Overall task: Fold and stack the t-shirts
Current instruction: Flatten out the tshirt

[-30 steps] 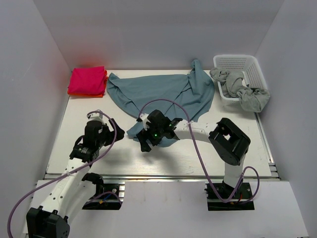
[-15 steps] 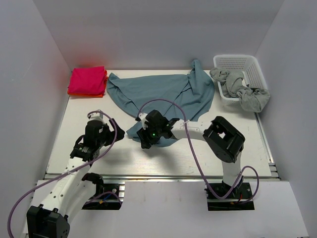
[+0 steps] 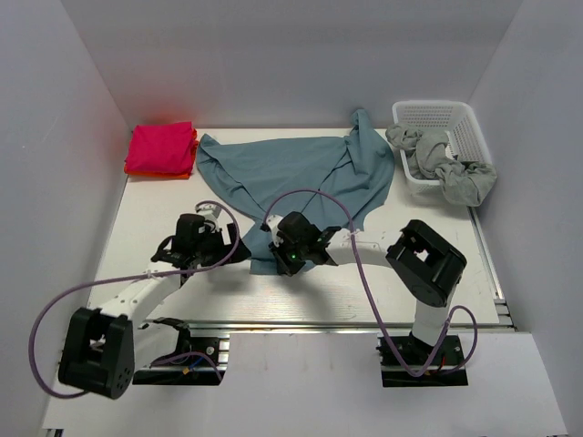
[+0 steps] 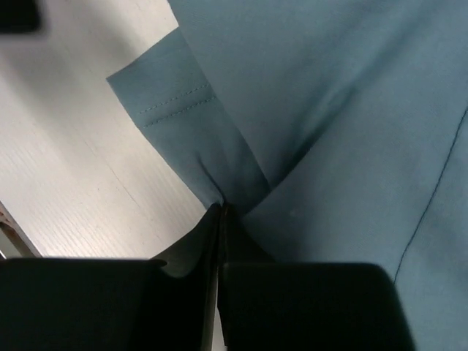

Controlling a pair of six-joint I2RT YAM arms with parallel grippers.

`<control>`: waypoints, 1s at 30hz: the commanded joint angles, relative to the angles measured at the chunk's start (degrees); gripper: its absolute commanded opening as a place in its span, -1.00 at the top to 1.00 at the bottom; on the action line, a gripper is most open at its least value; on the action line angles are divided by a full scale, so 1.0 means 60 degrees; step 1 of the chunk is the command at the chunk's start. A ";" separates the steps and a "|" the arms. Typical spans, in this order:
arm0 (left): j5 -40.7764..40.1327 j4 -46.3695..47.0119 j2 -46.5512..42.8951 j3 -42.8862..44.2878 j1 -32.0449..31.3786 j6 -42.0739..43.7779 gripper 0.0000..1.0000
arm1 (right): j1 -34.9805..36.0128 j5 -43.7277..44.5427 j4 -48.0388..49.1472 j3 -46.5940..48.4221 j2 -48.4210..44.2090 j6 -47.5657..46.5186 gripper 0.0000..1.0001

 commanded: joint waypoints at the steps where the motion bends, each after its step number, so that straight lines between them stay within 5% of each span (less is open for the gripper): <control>1: 0.0860 0.0556 0.0769 0.0222 -0.0154 0.0540 -0.99 | 0.0175 0.0383 -0.1271 -0.0473 -0.0018 -0.0117 1.00; 8: 0.0583 0.0644 0.0889 0.0326 -0.0344 0.0628 -0.97 | 0.0293 -0.3917 -0.1300 -0.1497 -0.1481 -0.1437 1.00; 11: 0.0495 0.0557 0.0802 0.0326 -0.0447 0.0628 -0.97 | 0.0235 -0.4377 -0.2032 -0.1542 -0.1878 -0.2051 1.00; 13: 0.0495 0.0469 0.0802 0.0413 -0.0535 0.0715 -0.97 | 0.0234 -0.4247 -0.2151 -0.1601 -0.2229 -0.1979 0.93; 15: 0.0393 0.0338 0.0802 0.0413 -0.0535 0.0716 -0.97 | 0.0205 -0.4028 -0.2063 -0.1630 -0.2566 -0.1818 0.53; 22: -0.0793 -0.0351 0.0553 0.0705 -0.0623 0.0279 -0.99 | 0.0351 -0.1876 -0.1844 -0.1848 -0.3973 -0.1628 -0.08; 30: -0.2757 -0.0397 0.1004 0.2228 -0.0623 -0.0265 -0.99 | 0.0512 -0.0220 -0.0544 -0.1952 -0.2964 0.0141 -0.28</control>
